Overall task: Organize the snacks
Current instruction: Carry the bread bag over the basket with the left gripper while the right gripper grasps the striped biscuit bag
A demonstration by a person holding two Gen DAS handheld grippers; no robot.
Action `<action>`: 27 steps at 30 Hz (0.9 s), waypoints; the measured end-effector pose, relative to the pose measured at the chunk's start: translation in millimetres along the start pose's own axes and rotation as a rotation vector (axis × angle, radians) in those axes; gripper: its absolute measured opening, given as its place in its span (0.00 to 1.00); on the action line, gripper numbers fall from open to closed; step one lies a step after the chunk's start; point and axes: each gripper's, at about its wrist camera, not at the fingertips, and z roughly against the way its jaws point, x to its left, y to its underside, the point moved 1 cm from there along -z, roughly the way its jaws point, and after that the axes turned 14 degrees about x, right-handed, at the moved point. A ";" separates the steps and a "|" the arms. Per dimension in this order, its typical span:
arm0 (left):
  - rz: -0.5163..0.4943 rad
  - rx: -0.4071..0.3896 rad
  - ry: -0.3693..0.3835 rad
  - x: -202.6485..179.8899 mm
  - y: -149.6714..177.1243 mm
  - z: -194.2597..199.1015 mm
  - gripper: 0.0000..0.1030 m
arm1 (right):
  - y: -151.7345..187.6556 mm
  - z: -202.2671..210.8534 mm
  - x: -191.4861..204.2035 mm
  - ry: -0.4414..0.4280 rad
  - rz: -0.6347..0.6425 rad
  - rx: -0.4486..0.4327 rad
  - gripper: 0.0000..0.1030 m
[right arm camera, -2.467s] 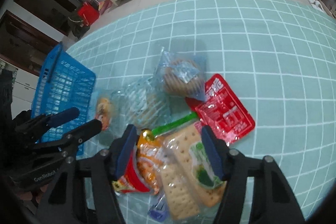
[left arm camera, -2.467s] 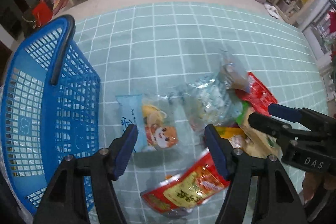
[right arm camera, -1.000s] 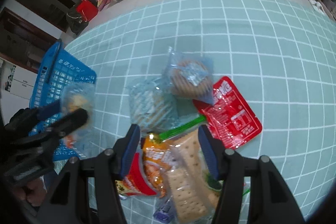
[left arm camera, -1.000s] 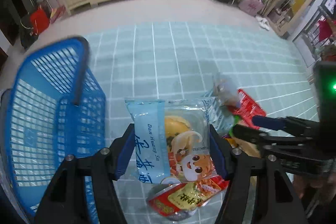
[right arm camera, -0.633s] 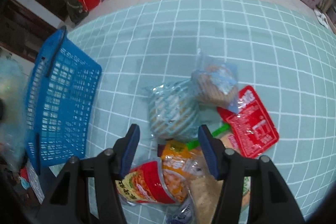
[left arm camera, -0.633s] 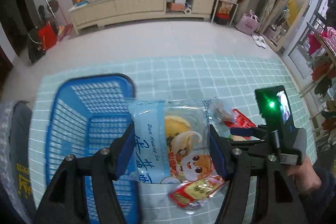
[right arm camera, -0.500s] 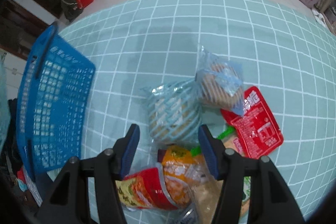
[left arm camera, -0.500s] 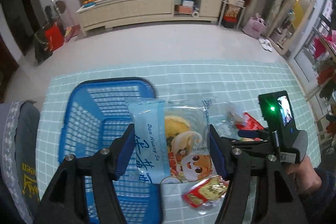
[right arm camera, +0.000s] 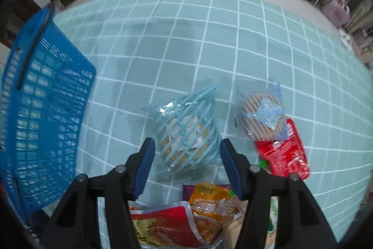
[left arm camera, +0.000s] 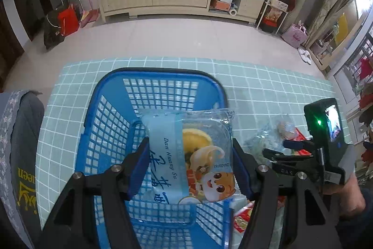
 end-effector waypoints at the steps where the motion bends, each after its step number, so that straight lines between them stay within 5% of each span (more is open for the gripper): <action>1: 0.003 0.002 -0.011 4.9 -3.7 -1.9 0.61 | -2.3 -1.9 1.8 0.010 0.002 0.012 0.61; 6: 0.038 0.029 -0.018 28.1 -18.3 -11.3 0.61 | -19.2 -4.7 3.7 0.060 0.001 0.034 0.80; 17: 0.090 0.070 0.017 53.9 -42.7 -37.8 0.63 | -48.3 -26.8 19.1 0.031 0.015 0.070 0.81; 20: 0.088 0.077 0.009 55.3 -43.6 -42.5 0.63 | -50.4 -28.8 27.9 0.066 0.022 0.049 0.61; 27: 0.075 0.065 0.001 55.8 -44.3 -41.2 0.64 | -39.5 -2.5 37.2 0.006 -0.007 -0.050 0.57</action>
